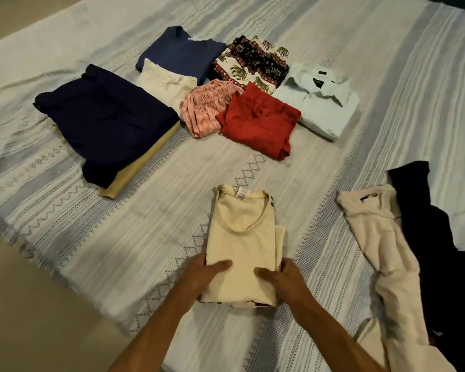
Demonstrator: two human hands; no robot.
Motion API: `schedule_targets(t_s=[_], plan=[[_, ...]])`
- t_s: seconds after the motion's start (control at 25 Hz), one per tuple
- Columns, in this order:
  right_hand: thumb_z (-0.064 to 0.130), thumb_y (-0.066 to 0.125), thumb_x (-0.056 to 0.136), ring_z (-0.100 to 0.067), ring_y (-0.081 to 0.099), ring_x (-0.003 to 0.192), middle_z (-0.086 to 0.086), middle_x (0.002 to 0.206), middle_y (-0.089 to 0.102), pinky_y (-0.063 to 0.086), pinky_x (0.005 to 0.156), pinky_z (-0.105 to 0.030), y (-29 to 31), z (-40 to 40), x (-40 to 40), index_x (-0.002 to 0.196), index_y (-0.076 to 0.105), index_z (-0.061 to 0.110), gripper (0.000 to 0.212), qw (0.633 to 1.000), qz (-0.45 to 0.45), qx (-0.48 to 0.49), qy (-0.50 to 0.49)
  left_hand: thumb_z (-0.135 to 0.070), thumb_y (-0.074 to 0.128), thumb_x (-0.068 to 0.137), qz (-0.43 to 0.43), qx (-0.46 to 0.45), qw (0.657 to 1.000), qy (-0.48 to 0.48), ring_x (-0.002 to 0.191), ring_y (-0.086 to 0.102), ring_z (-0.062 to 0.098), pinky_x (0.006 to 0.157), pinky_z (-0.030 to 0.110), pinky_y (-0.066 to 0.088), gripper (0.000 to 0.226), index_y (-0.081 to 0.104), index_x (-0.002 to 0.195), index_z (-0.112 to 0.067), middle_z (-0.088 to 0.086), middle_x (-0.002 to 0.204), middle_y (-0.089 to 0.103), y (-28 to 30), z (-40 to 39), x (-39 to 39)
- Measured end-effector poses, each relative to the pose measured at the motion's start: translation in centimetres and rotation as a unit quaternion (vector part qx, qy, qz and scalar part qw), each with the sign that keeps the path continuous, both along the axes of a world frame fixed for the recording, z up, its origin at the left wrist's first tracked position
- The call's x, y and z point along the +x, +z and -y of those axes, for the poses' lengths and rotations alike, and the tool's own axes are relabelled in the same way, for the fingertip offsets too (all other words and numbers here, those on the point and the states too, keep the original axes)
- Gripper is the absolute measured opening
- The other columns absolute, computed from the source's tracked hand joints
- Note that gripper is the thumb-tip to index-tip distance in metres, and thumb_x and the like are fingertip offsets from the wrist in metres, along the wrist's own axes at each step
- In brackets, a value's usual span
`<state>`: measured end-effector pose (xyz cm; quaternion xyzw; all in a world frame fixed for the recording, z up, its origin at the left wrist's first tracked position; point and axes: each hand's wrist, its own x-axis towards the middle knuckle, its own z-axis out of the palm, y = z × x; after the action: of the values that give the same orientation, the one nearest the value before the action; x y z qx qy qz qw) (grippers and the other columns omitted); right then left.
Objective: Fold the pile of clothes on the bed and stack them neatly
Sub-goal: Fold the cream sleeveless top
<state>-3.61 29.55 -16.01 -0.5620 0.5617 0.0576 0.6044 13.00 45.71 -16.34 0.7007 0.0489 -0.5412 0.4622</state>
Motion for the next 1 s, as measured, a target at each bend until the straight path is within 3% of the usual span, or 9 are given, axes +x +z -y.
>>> schedule_targets(t_s=[0.12,0.2,0.28,0.4,0.52,0.56,0.72,0.88,1.0], plan=[[0.015,0.092,0.073,-0.023,0.074,0.103,0.002,0.105,0.08,0.061,0.089,-0.039,-0.8,-1.4,-1.5,0.118,0.073,0.013,0.048,0.998,0.003,0.064,0.02,-0.036,0.095,0.07,-0.012,0.014,1.0,-0.024,0.1,0.076,0.017,0.09,0.038,0.06,0.054,0.074,0.118,-0.02,-0.004,0.105,0.08,-0.5,-1.6,-2.2],[0.004,0.092,0.054,-0.031,0.074,0.098,-0.006,0.095,0.081,0.06,0.086,-0.043,-1.1,-2.1,-2.9,0.114,0.072,0.004,0.063,0.987,-0.026,0.161,-0.013,-0.034,0.098,0.066,0.016,0.025,0.999,-0.038,0.091,0.076,0.007,0.08,0.027,0.06,0.052,0.075,0.112,-0.023,-0.008,0.101,0.081,-0.3,-2.5,-3.3],[0.01,0.094,0.039,-0.04,0.073,0.098,-0.017,0.098,0.079,0.059,0.092,-0.053,-1.0,-2.7,-3.5,0.113,0.071,0.001,0.078,0.973,-0.017,0.219,-0.069,-0.033,0.099,0.065,0.063,0.032,0.997,-0.015,0.085,0.074,-0.001,0.071,0.018,0.056,0.051,0.073,0.108,-0.027,-0.014,0.097,0.08,0.1,-2.6,-3.8],[0.032,0.104,0.037,-0.034,0.074,0.107,-0.011,0.112,0.078,0.057,0.099,-0.05,-0.2,-4.2,-2.4,0.12,0.072,0.01,0.092,0.975,0.058,0.186,-0.104,-0.024,0.096,0.071,-0.06,-0.015,0.998,0.019,0.097,0.076,0.014,0.081,0.033,0.061,0.054,0.071,0.119,-0.022,-0.004,0.105,0.08,1.3,-1.6,-2.8],[0.036,0.103,0.016,-0.032,0.075,0.099,-0.006,0.104,0.08,0.06,0.078,-0.04,2.0,-5.2,-0.7,0.112,0.071,0.014,0.103,0.979,0.081,0.145,-0.119,-0.016,0.097,0.06,-0.133,-0.035,0.99,-0.017,0.104,0.075,0.027,0.095,0.047,0.059,0.071,0.07,0.125,-0.014,0.006,0.111,0.079,2.1,-1.2,-1.5],[0.035,0.103,0.019,-0.033,0.074,0.098,-0.005,0.101,0.081,0.059,0.076,-0.04,3.0,-5.2,-0.1,0.114,0.07,0.013,0.102,0.981,0.078,0.14,-0.112,-0.013,0.096,0.06,-0.138,-0.041,0.989,-0.019,0.105,0.075,0.028,0.097,0.049,0.058,0.07,0.071,0.125,-0.014,0.007,0.112,0.079,2.5,-1.4,-1.0],[0.001,0.085,0.069,-0.038,0.072,0.101,-0.012,0.104,0.08,0.059,0.076,-0.042,9.5,-4.7,3.0,0.131,0.063,0.009,0.066,0.977,0.106,0.163,-0.092,-0.006,0.091,0.072,-0.158,-0.097,0.983,0.011,0.11,0.073,0.029,0.102,0.05,0.056,0.058,0.07,0.127,-0.013,0.008,0.117,0.077,6.1,-2.7,1.4],[0.007,0.072,0.086,-0.034,0.073,0.073,-0.022,0.096,0.077,0.056,0.046,-0.034,18.0,-3.7,9.4,0.119,0.07,0.004,0.033,0.967,0.144,0.206,-0.036,-0.005,0.087,0.076,-0.15,-0.156,0.973,0.087,0.104,0.075,0.03,0.09,0.05,0.061,0.054,0.069,0.126,-0.014,0.008,0.113,0.079,11.8,-3.4,5.8],[0.019,0.07,0.083,-0.027,0.069,0.069,-0.017,0.095,0.073,0.051,0.057,-0.034,23.1,-2.3,16.7,0.112,0.076,0.005,0.032,0.957,0.212,0.184,-0.071,-0.005,0.087,0.076,-0.115,-0.204,0.96,0.151,0.102,0.076,0.029,0.09,0.052,0.061,0.055,0.068,0.127,-0.014,0.009,0.111,0.079,16.5,-2.3,12.0]])
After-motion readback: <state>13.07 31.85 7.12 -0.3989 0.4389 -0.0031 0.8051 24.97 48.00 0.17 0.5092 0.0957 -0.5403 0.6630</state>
